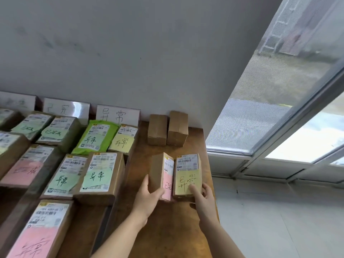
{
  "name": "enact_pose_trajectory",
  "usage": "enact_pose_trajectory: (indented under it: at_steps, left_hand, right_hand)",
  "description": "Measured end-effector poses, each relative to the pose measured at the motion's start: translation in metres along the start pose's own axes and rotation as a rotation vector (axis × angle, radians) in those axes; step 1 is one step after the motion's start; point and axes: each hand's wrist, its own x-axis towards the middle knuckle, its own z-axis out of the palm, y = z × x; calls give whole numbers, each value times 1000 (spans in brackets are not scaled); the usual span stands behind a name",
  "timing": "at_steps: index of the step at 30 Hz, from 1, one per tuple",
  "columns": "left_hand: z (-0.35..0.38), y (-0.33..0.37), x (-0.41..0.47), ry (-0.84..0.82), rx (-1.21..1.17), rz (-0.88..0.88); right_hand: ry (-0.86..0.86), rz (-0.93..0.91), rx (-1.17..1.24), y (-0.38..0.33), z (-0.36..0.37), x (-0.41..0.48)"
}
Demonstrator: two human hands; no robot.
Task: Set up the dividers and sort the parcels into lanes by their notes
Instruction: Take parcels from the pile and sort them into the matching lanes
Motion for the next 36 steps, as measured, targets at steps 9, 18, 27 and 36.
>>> enact_pose_trajectory:
  at_steps: [9,18,27,36]
  left_hand:
    - [-42,9,-47,-38,-347,190]
    - [-97,-5,-96,162,-539,280]
    - [-163,-46,-148,409,-541,195]
    - [-240,-68,-155,400,-520,242]
  right_hand:
    - [48,-243,195,-28,10,-63]
    - [-164,-352,234,-44,47,-129]
    - [-351,-334,153,-28,97,-198]
    - [-311,-225,141,0,156,-239]
